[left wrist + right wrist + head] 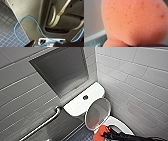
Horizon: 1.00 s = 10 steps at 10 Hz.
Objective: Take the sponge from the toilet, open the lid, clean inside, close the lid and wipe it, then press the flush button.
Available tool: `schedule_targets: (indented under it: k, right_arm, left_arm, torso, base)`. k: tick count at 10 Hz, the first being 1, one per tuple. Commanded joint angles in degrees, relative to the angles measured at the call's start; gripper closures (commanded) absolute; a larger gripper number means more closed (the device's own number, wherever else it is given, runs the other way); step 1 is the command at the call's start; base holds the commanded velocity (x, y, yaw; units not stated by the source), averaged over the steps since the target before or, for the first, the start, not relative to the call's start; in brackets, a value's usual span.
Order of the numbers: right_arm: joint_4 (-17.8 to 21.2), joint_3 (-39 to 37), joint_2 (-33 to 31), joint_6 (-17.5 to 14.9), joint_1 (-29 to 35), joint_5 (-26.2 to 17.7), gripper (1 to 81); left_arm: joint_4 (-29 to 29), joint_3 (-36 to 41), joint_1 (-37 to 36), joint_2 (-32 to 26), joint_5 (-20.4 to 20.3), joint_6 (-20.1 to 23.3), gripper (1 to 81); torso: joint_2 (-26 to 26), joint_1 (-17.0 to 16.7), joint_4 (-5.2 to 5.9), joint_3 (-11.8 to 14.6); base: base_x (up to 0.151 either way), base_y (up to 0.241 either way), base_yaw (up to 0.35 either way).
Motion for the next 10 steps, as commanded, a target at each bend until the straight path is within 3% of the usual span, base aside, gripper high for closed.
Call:
schedule_targets:
  k: [1,6,10]
  right_arm:
    - [-3.6,16.3,-9.1,0.4,-1.2,-5.9,81.1]
    - [-5.0,15.8,-12.3,0.5,-7.4,-4.9,81.1]
    - [-5.0,25.1,-23.2,0.6,-8.8,-1.8,81.1]
  left_arm:
    - [0.2,-0.4,1.5,-0.6,4.5,0.3,1.0]
    - [0.2,-0.4,1.4,-0.6,4.7,0.4,1.0]
    - [0.2,-0.4,1.4,-0.7,4.5,0.4,1.0]
  torso:
    - [0.0,0.0,0.0,0.0]
    - [0.0,0.0,0.0,0.0]
    - [0.0,0.0,0.0,0.0]
  base:
    - [0.0,0.0,0.0]
    - [0.0,0.0,0.0]
    - [0.0,0.0,0.0]
